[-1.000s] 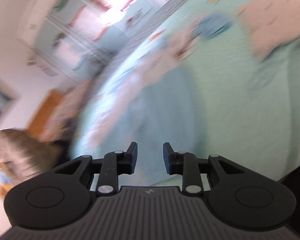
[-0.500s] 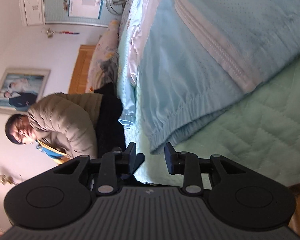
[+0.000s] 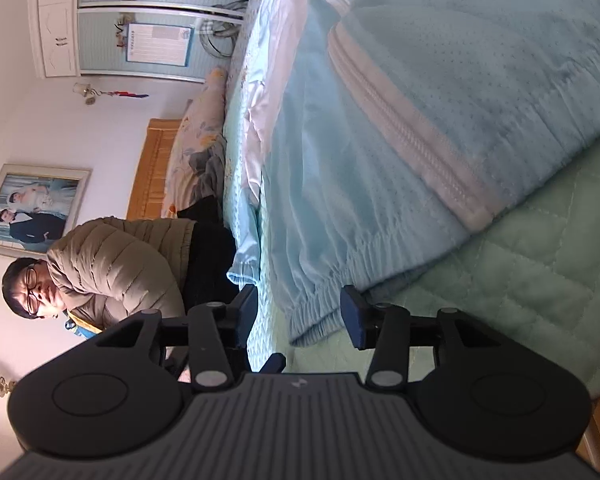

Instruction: Fold clothes

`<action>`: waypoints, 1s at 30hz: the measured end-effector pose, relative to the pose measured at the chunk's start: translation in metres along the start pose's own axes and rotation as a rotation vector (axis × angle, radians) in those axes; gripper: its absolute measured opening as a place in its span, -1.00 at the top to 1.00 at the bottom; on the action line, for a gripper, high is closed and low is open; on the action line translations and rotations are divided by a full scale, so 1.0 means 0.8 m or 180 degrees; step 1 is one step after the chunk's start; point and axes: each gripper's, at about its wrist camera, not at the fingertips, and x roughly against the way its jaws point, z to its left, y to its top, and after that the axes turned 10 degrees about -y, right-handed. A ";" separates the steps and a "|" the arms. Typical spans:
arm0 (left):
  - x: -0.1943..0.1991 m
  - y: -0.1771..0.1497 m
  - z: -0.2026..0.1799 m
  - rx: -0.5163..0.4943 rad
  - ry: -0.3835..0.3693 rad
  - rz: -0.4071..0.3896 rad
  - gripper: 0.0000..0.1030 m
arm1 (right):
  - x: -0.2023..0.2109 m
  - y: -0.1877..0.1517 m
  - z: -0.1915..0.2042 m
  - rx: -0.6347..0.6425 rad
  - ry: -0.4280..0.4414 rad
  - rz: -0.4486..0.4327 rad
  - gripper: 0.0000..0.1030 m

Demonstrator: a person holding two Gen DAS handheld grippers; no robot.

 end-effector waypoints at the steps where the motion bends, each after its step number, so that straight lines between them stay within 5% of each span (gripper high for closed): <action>1: 0.002 0.001 -0.001 -0.0011 -0.0006 -0.0012 -0.82 | 0.003 -0.003 0.001 0.0027 0.0023 -0.0002 -0.03; 30: -0.002 -0.006 -0.013 -0.0102 -0.0088 0.0096 -0.85 | -0.042 -0.006 -0.010 -0.0337 0.0331 -0.0020 -0.08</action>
